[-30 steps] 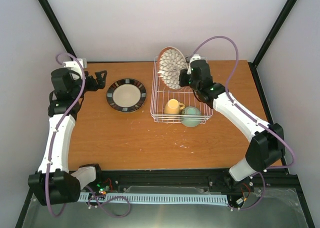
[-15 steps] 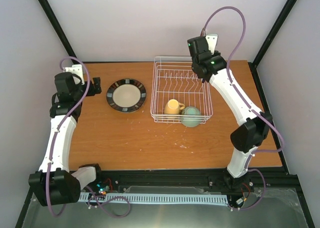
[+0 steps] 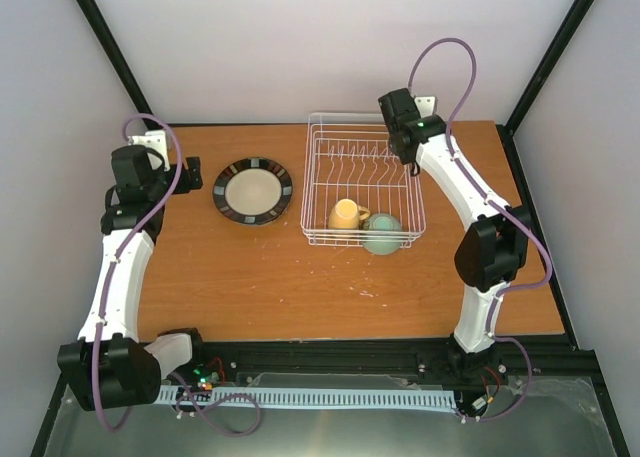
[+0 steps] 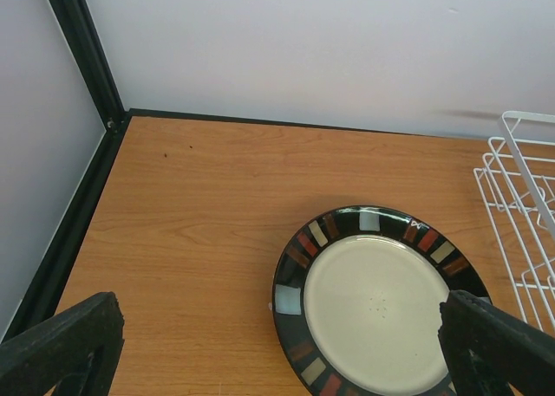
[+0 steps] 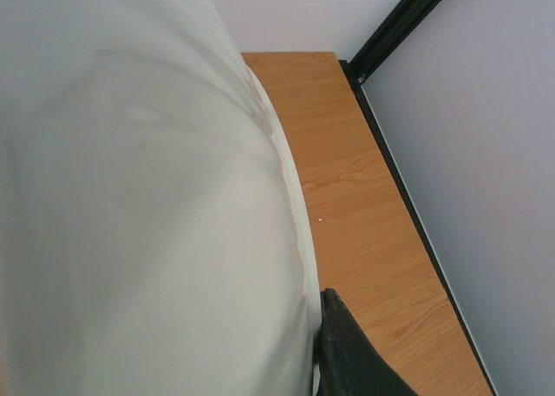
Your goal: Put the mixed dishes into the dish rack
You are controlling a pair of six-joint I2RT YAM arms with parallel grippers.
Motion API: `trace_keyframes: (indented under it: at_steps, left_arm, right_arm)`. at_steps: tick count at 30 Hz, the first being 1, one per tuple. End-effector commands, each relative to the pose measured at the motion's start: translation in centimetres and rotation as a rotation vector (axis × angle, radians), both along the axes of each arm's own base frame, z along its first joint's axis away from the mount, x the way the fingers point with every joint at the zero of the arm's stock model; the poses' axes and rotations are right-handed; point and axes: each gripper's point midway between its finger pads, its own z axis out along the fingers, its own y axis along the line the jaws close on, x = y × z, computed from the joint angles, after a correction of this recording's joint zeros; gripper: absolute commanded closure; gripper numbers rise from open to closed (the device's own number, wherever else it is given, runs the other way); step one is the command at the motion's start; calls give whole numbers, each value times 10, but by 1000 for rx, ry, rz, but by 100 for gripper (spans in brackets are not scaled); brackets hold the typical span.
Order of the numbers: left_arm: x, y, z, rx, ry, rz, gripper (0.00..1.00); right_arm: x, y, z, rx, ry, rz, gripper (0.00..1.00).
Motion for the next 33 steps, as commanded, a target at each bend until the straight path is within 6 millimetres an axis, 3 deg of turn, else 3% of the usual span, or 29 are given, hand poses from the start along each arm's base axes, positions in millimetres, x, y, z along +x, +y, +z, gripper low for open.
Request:
trace_keyframes:
  at_steps: [1, 6, 15, 21, 33]
  left_arm:
    - [1, 1, 3, 24, 0, -1, 0]
    - [0, 1, 2, 25, 1, -1, 0]
    - [0, 2, 3, 30, -1, 3, 0]
    - [0, 2, 3, 31, 0, 1, 0]
    - [-1, 1, 3, 34, 4, -2, 0]
  right_arm:
    - [11, -1, 18, 63, -113, -30, 97]
    - [17, 8, -1, 108, -79, -1, 97]
    - [26, 18, -16, 115, -28, 27, 97]
    - [30, 27, -39, 119, 29, 46, 97]
    - [39, 55, -65, 23, 121, 45, 97]
